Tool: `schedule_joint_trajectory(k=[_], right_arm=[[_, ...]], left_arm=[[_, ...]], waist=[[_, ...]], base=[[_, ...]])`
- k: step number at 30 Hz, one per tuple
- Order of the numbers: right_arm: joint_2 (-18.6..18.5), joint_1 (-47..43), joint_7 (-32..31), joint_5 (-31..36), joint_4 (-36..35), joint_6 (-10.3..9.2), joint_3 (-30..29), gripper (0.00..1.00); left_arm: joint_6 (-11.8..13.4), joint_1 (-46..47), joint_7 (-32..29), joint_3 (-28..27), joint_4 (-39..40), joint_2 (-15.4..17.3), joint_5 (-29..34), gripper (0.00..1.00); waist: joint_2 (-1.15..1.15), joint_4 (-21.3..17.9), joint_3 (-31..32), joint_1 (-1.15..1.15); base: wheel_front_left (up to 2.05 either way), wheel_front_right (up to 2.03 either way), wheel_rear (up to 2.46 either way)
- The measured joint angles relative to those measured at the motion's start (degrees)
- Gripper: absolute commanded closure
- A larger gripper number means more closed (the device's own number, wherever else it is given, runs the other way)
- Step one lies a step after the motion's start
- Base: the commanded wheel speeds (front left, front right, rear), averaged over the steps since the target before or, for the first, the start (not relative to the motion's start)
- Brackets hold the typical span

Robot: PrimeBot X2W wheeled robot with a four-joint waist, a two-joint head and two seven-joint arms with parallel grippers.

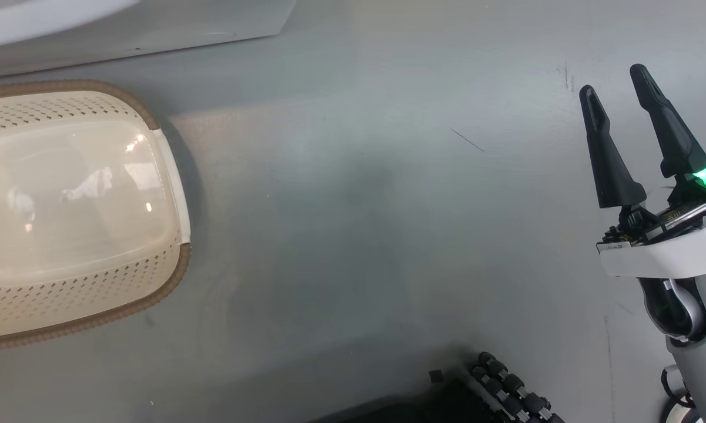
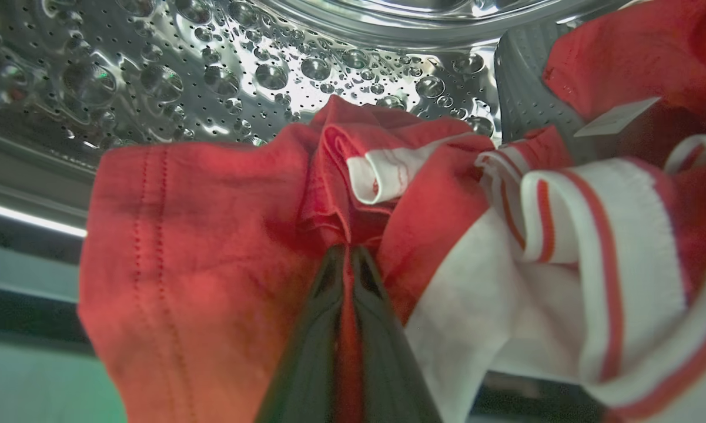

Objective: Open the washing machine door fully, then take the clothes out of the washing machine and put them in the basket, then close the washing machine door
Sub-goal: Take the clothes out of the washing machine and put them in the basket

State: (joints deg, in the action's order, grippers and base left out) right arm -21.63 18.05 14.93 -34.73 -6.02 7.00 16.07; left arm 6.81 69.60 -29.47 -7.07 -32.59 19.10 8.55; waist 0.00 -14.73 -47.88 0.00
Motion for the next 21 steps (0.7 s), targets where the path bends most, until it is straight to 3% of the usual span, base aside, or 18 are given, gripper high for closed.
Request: schedule_joint_trajectory(k=[8,21], right_arm=[[0.0,0.0,0.0,0.5,0.4,0.00,-0.1,0.00],[-0.2,-1.6,0.0,2.1,1.5,0.00,-0.9,0.00]], left_arm=[[0.0,-2.4,3.4,0.1,-1.8,-0.5,-0.5,1.00],[-1.1,-8.7,10.2,0.3,-6.5,-4.3,-4.0,1.00]], waist=[[0.00,0.8,2.4,0.00],[0.00,3.0,9.4,0.00]], base=[[0.00,0.00,0.00],[0.00,0.00,0.00]])
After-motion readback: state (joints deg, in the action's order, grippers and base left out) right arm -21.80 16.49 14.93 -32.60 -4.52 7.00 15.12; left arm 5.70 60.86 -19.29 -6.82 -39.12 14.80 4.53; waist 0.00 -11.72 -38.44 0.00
